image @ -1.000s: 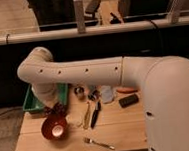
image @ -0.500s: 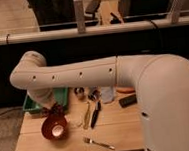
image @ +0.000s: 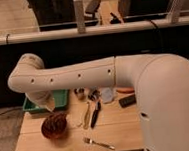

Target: Place grapes in red bowl

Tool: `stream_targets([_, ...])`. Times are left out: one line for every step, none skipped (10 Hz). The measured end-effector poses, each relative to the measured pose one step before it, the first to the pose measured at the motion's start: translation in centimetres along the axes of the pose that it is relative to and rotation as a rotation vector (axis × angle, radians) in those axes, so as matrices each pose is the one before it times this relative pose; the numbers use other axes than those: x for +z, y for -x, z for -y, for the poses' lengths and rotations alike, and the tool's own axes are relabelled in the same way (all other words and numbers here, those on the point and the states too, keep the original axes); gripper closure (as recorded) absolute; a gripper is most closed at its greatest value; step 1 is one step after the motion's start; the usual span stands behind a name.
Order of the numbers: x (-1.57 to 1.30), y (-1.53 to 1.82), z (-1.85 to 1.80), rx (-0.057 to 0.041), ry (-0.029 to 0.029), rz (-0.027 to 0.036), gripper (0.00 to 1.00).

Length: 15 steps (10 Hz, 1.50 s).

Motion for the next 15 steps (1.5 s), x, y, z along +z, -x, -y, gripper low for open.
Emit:
stream_targets([0.000, 0.040, 0.044, 0.00224, -0.00232, 0.00285, 0.20])
stream_targets([-0.008, -0.037, 0.034, 0.00485, -0.00319, 0.00555, 0.20])
stream_targets([-0.006, -0.028, -0.001, -0.00085, -0.00355, 0.00787, 0.20])
stream_targets([-0.048, -0.110, -0.010, -0.00199, -0.00524, 0.01105, 0.20])
stream_targets([-0.078, -0.087, 0.017, -0.00426, -0.00774, 0.01773, 0.20])
stream_targets([-0.043, -0.167, -0.098, -0.00140, -0.00459, 0.01703, 0.20])
stream_targets([-0.097, -0.205, -0.107, 0.00015, -0.00616, 0.01774, 0.20])
stream_targets([-0.032, -0.093, -0.077, -0.00072, -0.00383, 0.01329, 0.20])
stream_targets([-0.057, -0.022, 0.004, 0.00010, -0.00223, 0.00228, 0.20])
stream_targets([0.099, 0.140, 0.066, -0.00226, 0.00086, 0.00223, 0.20])
stream_targets([-0.005, -0.042, -0.008, 0.00041, -0.00025, -0.00081, 0.20])
stream_targets([-0.006, -0.023, -0.015, 0.00030, 0.00002, -0.00035, 0.20])
stream_targets([-0.004, 0.006, 0.008, -0.00013, -0.00008, -0.00005, 0.20])
stream_targets([0.022, 0.024, 0.009, -0.00037, 0.00022, 0.00049, 0.20])
stream_targets([0.001, -0.002, -0.005, 0.00007, 0.00010, -0.00006, 0.20])
